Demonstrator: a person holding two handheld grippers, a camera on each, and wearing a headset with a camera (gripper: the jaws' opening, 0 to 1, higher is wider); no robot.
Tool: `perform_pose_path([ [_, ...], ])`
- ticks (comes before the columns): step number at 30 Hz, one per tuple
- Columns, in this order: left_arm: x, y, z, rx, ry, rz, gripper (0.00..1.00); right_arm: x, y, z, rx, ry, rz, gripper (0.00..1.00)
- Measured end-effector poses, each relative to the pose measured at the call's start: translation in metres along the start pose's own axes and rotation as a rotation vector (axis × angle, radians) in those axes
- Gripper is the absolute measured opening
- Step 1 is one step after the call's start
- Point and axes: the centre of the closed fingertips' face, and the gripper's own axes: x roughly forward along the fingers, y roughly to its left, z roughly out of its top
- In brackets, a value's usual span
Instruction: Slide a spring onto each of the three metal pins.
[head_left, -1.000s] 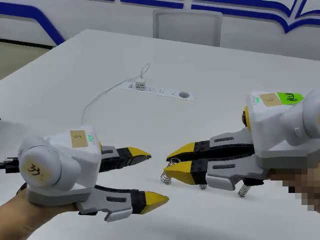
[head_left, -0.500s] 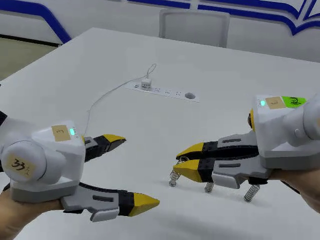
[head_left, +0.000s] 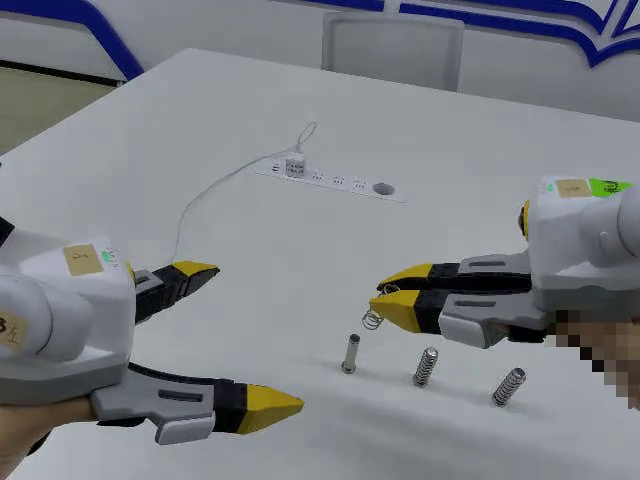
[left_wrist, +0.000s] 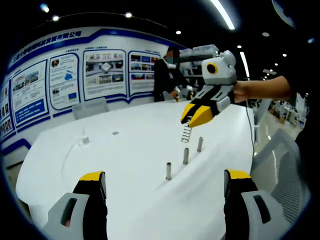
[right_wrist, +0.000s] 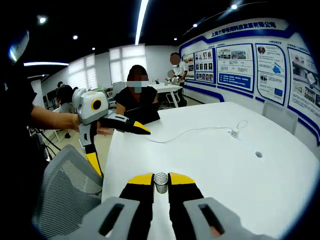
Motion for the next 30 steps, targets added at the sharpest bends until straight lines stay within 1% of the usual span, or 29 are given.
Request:
perform_pose_path([
  [4,-0.001,0.003,-0.003,-0.006,0.009,0.007,1.0,0.006,-0.014,-0.009,0.0,0.034,-0.04,0.11],
  [8,-0.002,0.006,-0.006,-0.015,0.013,0.016,1.0,0.017,-0.025,-0.021,0.02,0.066,-0.06,0.11],
  [12,-0.005,0.007,-0.012,-0.022,0.027,0.019,1.0,0.025,-0.033,-0.027,0.04,0.076,-0.082,0.11],
  [16,-0.007,0.004,-0.017,-0.04,0.028,0.012,1.0,0.029,-0.034,-0.029,0.067,0.072,-0.08,0.11],
  [20,-0.009,0.006,-0.021,-0.06,0.029,0.024,1.0,0.036,-0.033,-0.035,0.067,0.092,-0.079,0.11],
  [24,-0.01,0.006,-0.022,-0.07,0.023,0.021,1.0,0.041,-0.034,-0.041,0.069,0.107,-0.078,0.11],
  [27,-0.012,0.005,-0.02,-0.086,0.004,0.017,1.0,0.044,-0.032,-0.045,0.056,0.128,-0.073,0.11],
  [30,-0.012,0.005,-0.022,-0.092,0.009,0.022,1.0,0.046,-0.032,-0.048,0.061,0.131,-0.068,0.11],
])
